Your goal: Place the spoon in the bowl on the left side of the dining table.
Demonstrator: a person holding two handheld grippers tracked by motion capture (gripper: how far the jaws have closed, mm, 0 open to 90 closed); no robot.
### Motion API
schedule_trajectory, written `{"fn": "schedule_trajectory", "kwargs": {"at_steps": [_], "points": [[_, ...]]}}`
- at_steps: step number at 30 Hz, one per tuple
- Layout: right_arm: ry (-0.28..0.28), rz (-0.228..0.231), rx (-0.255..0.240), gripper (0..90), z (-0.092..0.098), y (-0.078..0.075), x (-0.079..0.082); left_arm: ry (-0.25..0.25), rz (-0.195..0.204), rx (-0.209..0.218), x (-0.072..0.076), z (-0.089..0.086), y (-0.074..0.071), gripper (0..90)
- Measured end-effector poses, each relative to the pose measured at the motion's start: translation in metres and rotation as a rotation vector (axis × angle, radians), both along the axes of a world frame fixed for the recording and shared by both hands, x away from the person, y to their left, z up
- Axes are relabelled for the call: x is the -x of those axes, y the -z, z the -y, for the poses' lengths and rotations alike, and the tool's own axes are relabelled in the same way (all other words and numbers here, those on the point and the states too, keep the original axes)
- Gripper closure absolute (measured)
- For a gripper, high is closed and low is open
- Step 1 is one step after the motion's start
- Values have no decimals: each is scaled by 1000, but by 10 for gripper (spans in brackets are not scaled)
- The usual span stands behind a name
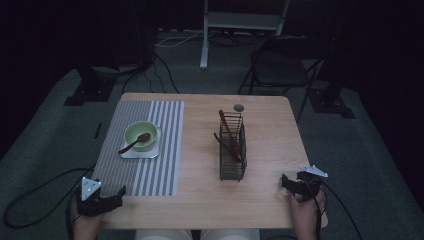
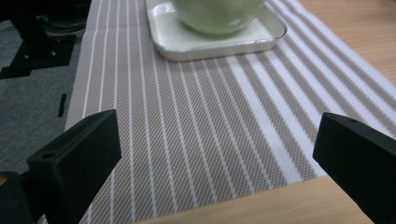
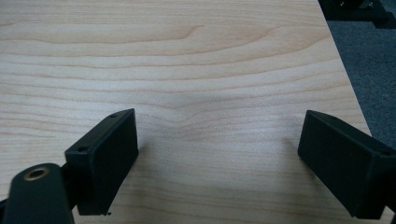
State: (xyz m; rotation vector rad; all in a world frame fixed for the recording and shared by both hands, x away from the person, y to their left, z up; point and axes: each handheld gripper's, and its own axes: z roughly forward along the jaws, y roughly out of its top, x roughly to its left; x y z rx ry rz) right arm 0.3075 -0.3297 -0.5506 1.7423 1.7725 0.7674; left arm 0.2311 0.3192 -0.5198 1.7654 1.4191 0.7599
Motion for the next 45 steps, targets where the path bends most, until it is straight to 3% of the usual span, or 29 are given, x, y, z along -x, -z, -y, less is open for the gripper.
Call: {"fn": "schedule_trajectory", "kwargs": {"at_steps": [7, 11, 13, 23, 41, 45], "points": [[0, 0, 0, 114, 0, 0, 0, -15, 11, 15, 6, -7, 1, 10], [0, 0, 0, 114, 0, 0, 0, -23, 12, 6, 12, -12, 2, 10], [0, 0, 0, 114, 0, 0, 0, -44, 10, -29, 15, -14, 4, 10], [-2, 0, -2, 114, 0, 0, 1, -78, 29, -38, 28, -28, 4, 10], [-2, 0, -2, 114, 0, 0, 1, -180, 31, 24, 48, -54, 12, 10], [-1, 1, -2, 114, 0, 0, 1, -208, 61, 23, 50, -53, 9, 10]]}}
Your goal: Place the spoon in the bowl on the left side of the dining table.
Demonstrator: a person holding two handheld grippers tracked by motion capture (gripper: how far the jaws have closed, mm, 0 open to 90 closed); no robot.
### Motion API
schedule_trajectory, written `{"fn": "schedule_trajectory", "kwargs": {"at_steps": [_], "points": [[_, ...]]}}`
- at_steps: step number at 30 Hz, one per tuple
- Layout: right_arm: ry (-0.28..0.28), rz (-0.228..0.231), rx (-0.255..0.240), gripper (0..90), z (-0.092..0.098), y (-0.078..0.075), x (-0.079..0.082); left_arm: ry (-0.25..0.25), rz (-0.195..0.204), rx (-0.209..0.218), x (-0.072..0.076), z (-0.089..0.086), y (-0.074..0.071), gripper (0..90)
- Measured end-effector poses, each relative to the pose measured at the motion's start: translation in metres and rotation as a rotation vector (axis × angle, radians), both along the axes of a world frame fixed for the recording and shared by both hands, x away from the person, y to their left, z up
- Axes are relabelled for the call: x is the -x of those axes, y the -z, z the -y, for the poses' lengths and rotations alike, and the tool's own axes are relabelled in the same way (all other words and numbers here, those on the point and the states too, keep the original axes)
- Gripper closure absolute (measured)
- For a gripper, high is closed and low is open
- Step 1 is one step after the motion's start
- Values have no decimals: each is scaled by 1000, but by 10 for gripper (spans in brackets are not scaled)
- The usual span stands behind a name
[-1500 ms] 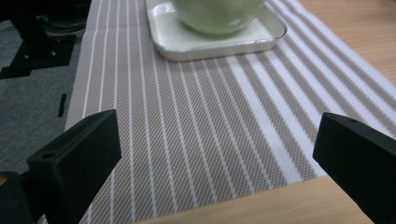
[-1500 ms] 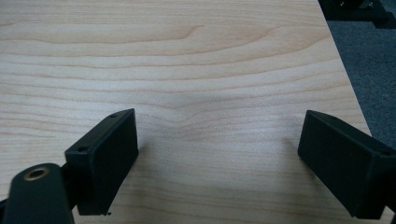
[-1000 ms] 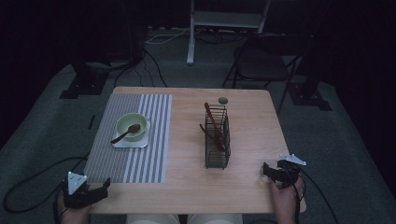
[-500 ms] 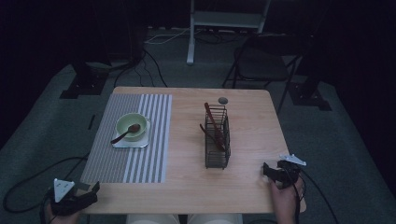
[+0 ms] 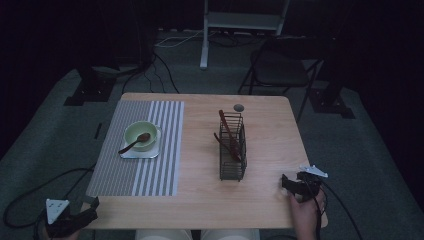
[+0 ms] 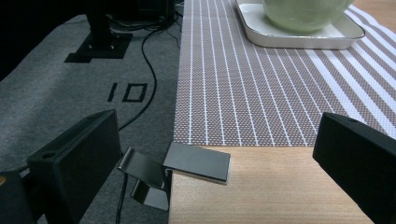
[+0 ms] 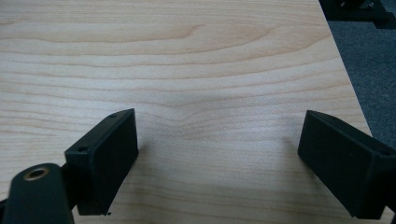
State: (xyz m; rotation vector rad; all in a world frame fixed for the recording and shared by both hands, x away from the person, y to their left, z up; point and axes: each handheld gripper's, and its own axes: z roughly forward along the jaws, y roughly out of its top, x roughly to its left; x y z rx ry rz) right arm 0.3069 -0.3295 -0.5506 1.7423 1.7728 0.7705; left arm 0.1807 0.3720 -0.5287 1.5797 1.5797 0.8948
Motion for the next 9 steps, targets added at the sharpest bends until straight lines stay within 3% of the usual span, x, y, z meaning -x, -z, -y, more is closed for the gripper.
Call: {"fn": "schedule_trajectory", "kwargs": {"at_steps": [3, 6, 9], "points": [[-1, -1, 1, 114, 0, 0, 0, 1, -30, 6, -3, 1, 3, 10], [-1, -1, 0, 114, 0, 0, 0, 7, -32, 22, -3, 0, 3, 10], [-1, -1, 0, 114, 0, 0, 0, 19, 7, 63, -1, 3, -2, 10]]}}
